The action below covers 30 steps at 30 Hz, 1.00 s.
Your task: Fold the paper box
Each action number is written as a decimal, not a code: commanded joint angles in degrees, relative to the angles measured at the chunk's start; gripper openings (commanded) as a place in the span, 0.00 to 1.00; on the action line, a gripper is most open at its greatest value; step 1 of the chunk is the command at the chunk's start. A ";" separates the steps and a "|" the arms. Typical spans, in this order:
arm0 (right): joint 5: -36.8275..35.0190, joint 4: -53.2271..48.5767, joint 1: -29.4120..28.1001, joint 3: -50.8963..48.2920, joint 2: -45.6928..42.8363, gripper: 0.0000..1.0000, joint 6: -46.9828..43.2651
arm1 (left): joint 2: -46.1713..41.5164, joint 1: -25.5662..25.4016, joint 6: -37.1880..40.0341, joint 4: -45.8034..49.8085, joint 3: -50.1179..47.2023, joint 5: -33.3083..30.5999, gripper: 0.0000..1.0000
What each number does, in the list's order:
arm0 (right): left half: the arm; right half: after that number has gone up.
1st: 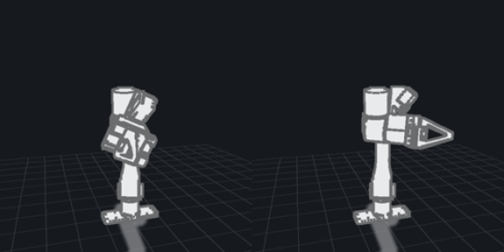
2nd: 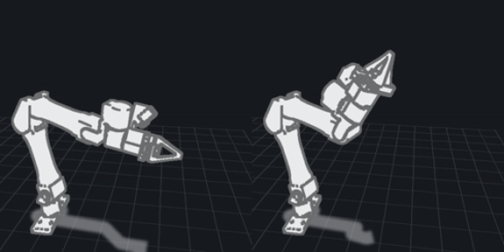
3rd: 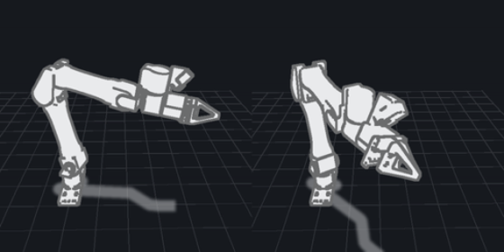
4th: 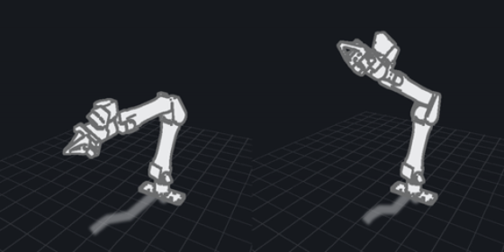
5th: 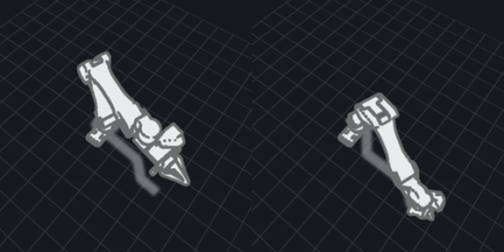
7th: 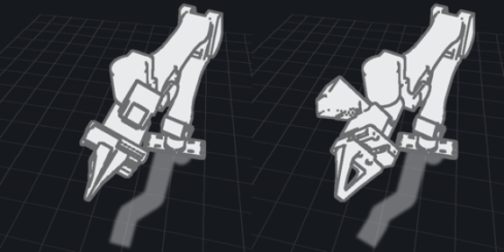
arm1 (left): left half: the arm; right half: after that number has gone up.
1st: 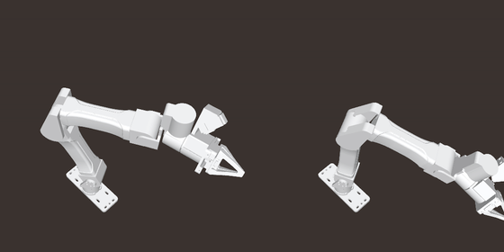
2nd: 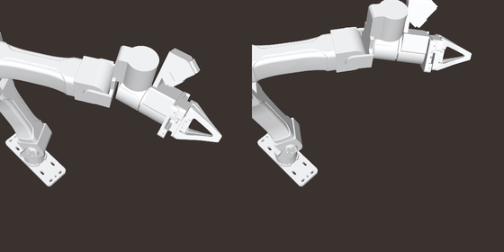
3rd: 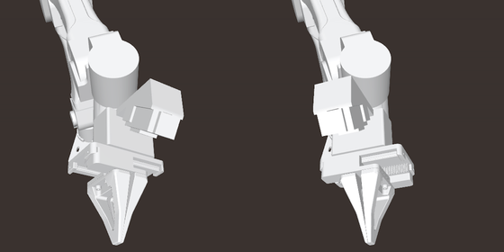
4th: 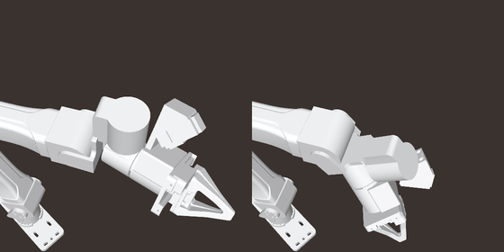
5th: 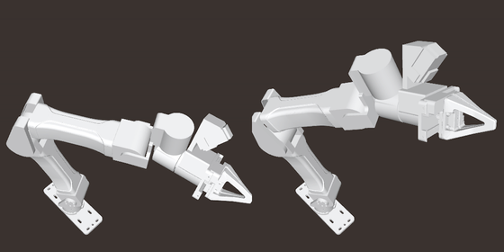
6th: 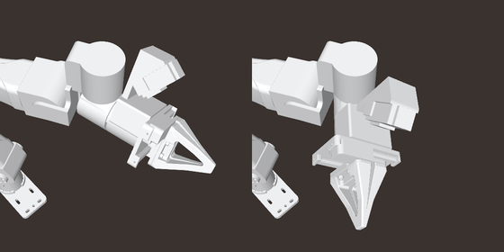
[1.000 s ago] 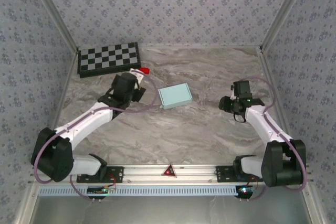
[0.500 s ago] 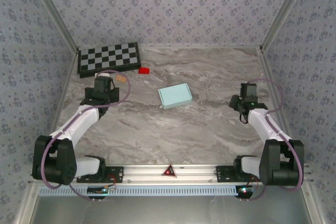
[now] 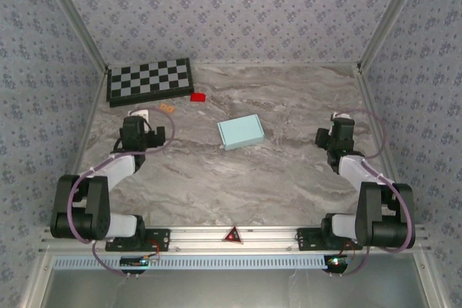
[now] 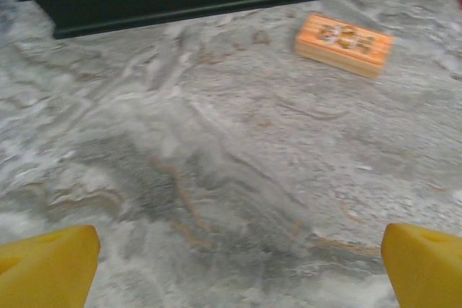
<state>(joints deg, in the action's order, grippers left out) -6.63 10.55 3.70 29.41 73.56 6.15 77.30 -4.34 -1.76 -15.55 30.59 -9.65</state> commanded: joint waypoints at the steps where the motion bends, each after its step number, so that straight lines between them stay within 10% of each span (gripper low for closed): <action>1: 3.73 10.21 0.69 -2.29 0.73 0.57 -3.95 | 0.93 1.71 3.16 -13.01 -2.51 8.63 1.00; 15: 13.81 29.30 1.74 -7.48 4.99 0.59 -6.97 | 6.46 6.18 3.66 -29.77 -8.18 19.21 1.00; 30: 9.40 41.44 -0.95 -9.71 13.62 0.68 -8.09 | 10.53 6.16 -0.36 -30.55 -6.80 8.51 0.99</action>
<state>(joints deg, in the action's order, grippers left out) 5.30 50.78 3.40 18.17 87.29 -0.69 87.55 1.52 -0.54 -46.11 22.00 2.28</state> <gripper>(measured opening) 0.669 0.994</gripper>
